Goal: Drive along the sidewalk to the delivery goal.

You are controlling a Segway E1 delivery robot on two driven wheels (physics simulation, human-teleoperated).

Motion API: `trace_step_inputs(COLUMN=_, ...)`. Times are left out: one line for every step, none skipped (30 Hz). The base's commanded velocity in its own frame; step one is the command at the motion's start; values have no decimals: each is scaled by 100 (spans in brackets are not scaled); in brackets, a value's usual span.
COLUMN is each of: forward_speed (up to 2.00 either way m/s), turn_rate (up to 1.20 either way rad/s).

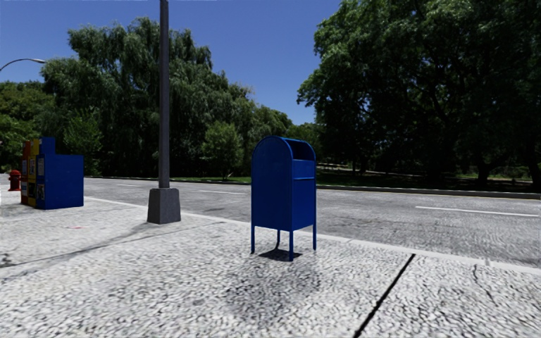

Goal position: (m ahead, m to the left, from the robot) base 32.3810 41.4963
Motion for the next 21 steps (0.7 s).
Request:
trace_step_inputs(forward_speed=0, turn_rate=4)
trace_step_inputs(forward_speed=0, turn_rate=15)
trace_step_inputs(forward_speed=0, turn_rate=15)
trace_step_inputs(forward_speed=137, turn_rate=26)
trace_step_inputs(forward_speed=200, turn_rate=43)
trace_step_inputs(forward_speed=200, turn_rate=64)
trace_step_inputs(forward_speed=200, turn_rate=73)
trace_step_inputs(forward_speed=200, turn_rate=73)
trace_step_inputs(forward_speed=200, turn_rate=75)
trace_step_inputs(forward_speed=200, turn_rate=76)
trace_step_inputs(forward_speed=200, turn_rate=76)
trace_step_inputs(forward_speed=200, turn_rate=76)
trace_step_inputs(forward_speed=200, turn_rate=76)
trace_step_inputs(forward_speed=200, turn_rate=76)
trace_step_inputs(forward_speed=200, turn_rate=76)
trace_step_inputs(forward_speed=200, turn_rate=76)
trace_step_inputs(forward_speed=200, turn_rate=76)
trace_step_inputs(forward_speed=200, turn_rate=76)
trace_step_inputs(forward_speed=200, turn_rate=76)
trace_step_inputs(forward_speed=200, turn_rate=76)
trace_step_inputs(forward_speed=200, turn_rate=76)
